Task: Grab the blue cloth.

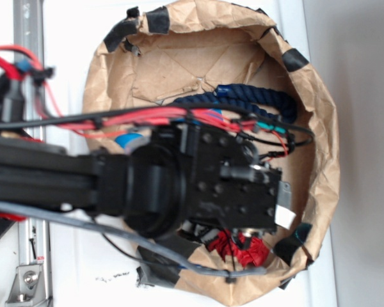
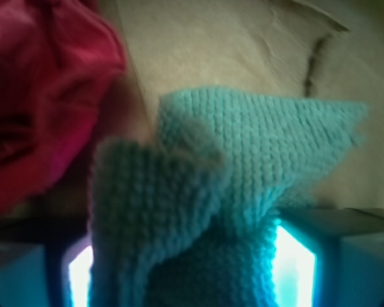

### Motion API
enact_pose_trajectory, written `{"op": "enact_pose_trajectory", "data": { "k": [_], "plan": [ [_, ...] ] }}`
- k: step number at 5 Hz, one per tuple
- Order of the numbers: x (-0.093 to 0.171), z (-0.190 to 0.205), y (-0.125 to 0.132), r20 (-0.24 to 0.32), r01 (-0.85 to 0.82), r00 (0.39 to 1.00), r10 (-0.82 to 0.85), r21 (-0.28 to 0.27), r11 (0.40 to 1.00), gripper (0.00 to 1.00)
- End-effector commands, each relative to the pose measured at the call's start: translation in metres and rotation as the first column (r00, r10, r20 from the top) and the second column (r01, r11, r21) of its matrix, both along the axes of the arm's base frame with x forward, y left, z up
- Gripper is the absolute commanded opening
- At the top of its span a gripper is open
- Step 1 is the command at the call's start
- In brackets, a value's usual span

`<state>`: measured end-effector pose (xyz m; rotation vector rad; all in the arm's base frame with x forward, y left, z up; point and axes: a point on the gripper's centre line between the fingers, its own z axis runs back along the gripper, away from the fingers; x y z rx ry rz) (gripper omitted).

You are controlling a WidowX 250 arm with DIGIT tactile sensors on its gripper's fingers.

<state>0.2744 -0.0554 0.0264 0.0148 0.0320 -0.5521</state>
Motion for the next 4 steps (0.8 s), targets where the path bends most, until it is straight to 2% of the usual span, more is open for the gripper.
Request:
{"op": "enact_pose_trajectory", "data": {
  "k": [1,2,3,4],
  "plan": [
    [0.003,0.033,-0.014,0.083,-0.049,0.996,0.044,0.057,0.997,0.00],
    [0.014,0.082,0.023,0.272,-0.273,0.932,0.239,0.098,0.957,0.00],
    [0.011,0.133,0.050,0.388,-0.389,0.851,0.353,0.015,0.921,0.00],
    [-0.003,0.181,0.065,0.325,-0.587,0.750,0.576,-0.072,0.806,0.00]
  ]
}}
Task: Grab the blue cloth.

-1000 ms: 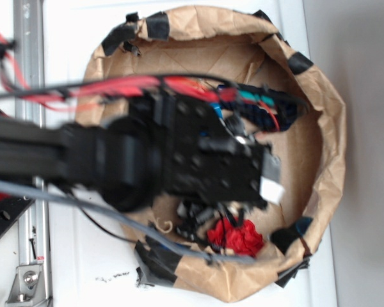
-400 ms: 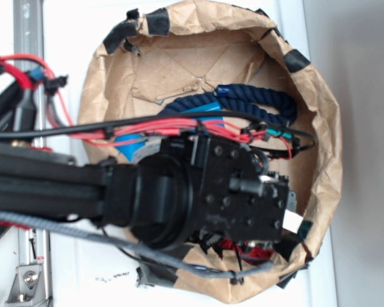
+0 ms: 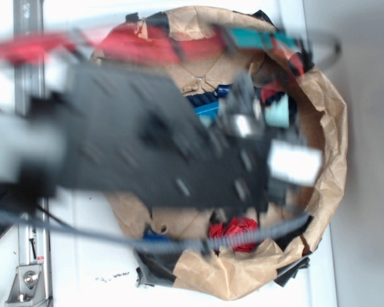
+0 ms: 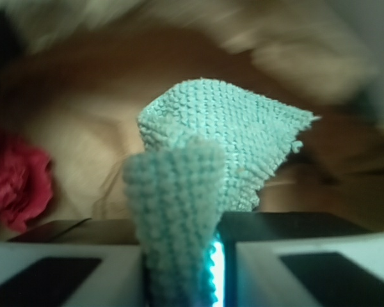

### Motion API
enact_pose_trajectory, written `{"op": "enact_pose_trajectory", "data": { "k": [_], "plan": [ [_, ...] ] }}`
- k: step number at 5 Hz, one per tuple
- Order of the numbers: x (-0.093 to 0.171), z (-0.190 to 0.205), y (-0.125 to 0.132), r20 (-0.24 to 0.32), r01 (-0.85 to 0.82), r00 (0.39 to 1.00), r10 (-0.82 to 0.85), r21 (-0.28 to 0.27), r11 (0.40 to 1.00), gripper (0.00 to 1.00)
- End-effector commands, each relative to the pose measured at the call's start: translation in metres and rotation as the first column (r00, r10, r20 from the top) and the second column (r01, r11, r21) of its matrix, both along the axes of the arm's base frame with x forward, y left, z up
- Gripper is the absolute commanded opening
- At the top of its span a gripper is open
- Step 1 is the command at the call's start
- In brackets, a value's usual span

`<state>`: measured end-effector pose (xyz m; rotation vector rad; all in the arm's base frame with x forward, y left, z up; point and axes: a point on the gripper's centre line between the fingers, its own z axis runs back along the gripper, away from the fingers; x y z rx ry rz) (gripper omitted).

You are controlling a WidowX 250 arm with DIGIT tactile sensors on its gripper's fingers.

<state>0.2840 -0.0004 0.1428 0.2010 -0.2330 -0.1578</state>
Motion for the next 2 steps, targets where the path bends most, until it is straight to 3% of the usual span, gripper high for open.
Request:
{"op": "enact_pose_trajectory", "data": {
  "k": [1,2],
  "plan": [
    [-0.0209,0.0989,0.0134,-0.041,-0.341,0.940,0.338,-0.096,0.935,0.00],
    [-0.0294,0.0945,0.0135,-0.096,-0.441,0.894,0.437,-0.029,0.897,0.00]
  ]
}}
